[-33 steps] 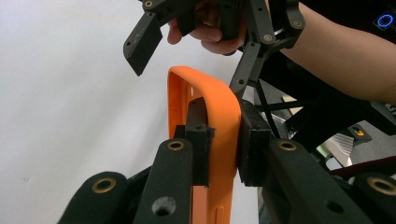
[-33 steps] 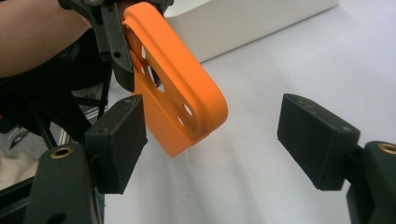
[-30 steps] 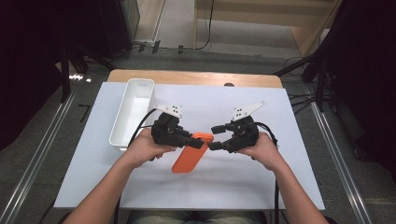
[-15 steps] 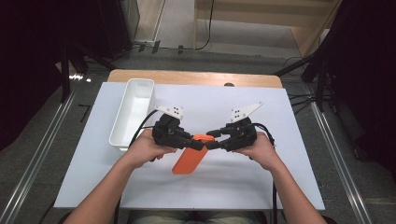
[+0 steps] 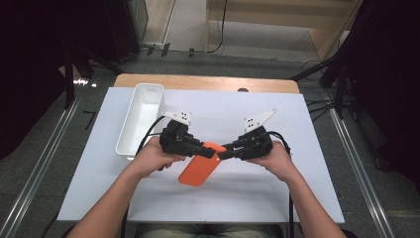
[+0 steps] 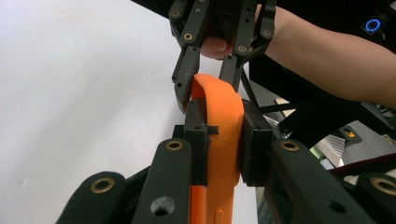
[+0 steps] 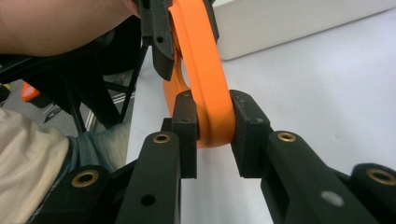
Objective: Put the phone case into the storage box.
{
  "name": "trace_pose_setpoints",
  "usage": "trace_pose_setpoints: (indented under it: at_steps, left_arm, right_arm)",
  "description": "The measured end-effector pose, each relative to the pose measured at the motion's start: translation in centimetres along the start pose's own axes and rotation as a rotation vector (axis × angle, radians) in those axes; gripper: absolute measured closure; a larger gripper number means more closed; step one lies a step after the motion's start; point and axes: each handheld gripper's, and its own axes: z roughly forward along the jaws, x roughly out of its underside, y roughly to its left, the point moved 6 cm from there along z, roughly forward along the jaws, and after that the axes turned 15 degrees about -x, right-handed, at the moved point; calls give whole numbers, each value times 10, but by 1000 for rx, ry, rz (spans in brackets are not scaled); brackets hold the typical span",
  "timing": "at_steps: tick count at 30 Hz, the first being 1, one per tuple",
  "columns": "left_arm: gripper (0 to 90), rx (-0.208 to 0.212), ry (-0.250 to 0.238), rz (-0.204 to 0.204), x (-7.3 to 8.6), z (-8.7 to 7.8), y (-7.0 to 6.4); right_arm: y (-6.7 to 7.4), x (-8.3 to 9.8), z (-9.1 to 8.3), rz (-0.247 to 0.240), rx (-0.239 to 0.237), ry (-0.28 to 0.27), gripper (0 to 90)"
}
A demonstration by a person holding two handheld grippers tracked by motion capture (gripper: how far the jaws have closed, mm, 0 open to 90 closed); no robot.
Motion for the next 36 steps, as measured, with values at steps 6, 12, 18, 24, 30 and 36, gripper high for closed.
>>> trace_pose_setpoints:
  at_steps: [6,12,18,24,30,36]
  left_arm:
    - [748,-1,-10,1,0,0,1]
    - [718,-2,-14,-14,0,1,2]
    - [560,-6,-16,-9,0,3,1]
    - [431,-17,-43,-8,-2,2,2]
    - [370,-44,-62,-23,-4,0,6]
    - [321,-82,-73,-38,-5,-2,11]
  right_arm:
    - [2,-1,-1,3,-7,17,737]
    - [4,-2,-1,2,-11,27,744]
    - [4,-2,-1,18,-10,41,747]
    - [5,-2,-2,28,-3,44,748]
    - [6,-2,-4,58,4,48,747]
    - [8,-3,-5,90,13,62,747]
